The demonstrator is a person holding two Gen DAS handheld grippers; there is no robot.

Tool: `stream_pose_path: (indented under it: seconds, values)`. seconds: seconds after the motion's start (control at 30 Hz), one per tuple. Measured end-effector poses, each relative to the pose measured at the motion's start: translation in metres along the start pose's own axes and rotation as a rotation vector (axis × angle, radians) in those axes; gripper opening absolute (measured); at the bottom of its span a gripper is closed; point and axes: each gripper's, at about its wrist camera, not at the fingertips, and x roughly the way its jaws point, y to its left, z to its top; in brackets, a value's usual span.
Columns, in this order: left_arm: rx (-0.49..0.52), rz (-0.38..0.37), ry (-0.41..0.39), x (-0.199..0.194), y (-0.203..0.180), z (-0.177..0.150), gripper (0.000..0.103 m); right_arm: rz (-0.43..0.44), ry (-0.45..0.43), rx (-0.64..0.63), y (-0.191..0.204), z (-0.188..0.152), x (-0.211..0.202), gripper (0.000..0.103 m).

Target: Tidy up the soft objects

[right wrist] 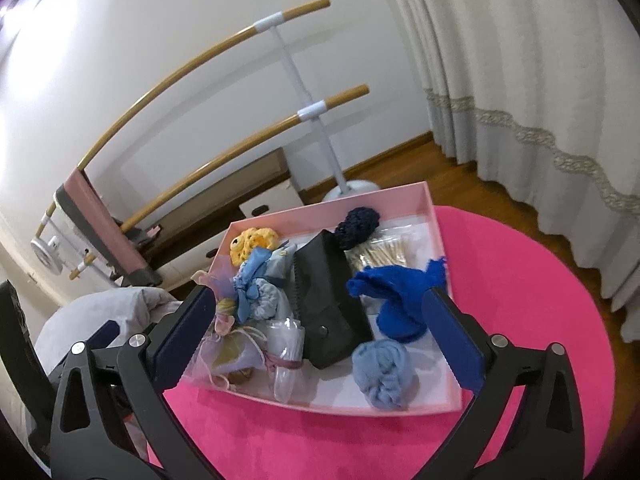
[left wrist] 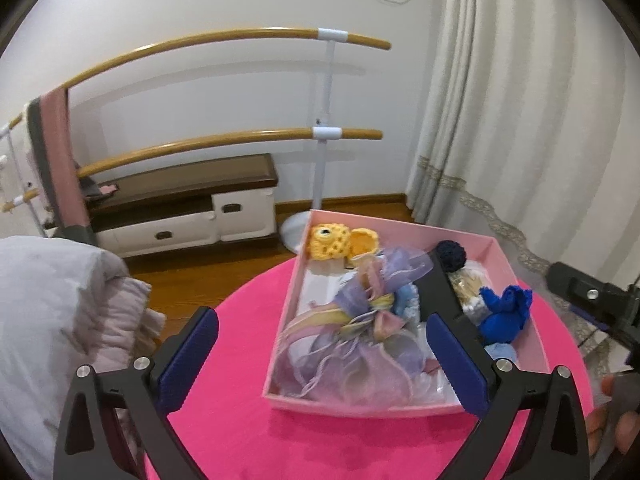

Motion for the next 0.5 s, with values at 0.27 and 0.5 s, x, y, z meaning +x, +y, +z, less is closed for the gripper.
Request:
stream_pose_path:
  seconds: [0.27,0.5]
  values:
    - [0.03,0.059,-0.085,-0.075,0.002,-0.053,0.103,-0.034,-0.048,-0.018,0.007,-0.021,-0.059,0.103]
    - [0.059,0.073,-0.145,-0.145,0.003,-0.103,0.103,-0.064,-0.137,-0.087,0.027,-0.057,-0.13,0.103]
